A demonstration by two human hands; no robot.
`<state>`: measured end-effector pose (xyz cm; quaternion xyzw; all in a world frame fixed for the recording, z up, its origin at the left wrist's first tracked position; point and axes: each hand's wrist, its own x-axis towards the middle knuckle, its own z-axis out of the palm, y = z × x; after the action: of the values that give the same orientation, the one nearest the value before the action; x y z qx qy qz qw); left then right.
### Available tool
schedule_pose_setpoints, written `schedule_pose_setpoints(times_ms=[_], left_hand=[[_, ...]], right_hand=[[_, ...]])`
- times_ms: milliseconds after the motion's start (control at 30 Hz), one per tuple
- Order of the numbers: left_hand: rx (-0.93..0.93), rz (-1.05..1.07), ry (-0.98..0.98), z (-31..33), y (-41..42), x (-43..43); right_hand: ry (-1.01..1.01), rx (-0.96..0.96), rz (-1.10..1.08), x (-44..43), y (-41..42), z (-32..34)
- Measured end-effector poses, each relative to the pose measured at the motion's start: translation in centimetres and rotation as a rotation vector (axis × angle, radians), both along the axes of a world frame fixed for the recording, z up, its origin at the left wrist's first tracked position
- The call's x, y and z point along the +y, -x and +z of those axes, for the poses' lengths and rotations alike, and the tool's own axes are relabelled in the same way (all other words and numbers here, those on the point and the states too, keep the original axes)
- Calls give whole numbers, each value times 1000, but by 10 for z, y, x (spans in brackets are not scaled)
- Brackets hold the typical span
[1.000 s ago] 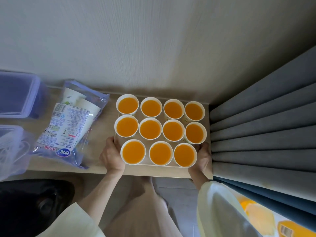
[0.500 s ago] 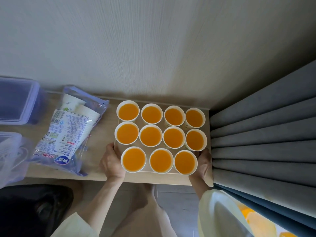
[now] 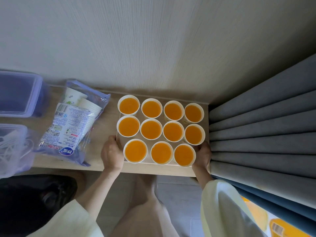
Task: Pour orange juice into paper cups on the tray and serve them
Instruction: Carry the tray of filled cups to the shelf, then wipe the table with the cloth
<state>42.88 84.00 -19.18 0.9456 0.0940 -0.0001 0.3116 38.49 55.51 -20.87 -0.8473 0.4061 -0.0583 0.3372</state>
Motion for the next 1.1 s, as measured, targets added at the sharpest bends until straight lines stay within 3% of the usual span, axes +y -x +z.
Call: schedule_pose_setpoints(times_ms=[333,567,767,1100], left_hand=[[26,-184,-196,24,-8,7],[256,-163,-280,40,-8,18],[513,-136,-274,103,18,41],[406,-268,-234,240,118,51]], right_hand=[[-44,68,43,1,19,12],[-131,224,-24,6,42,44],[-244,309,-153,26,72,104],[-303,306,39,92,173,228]])
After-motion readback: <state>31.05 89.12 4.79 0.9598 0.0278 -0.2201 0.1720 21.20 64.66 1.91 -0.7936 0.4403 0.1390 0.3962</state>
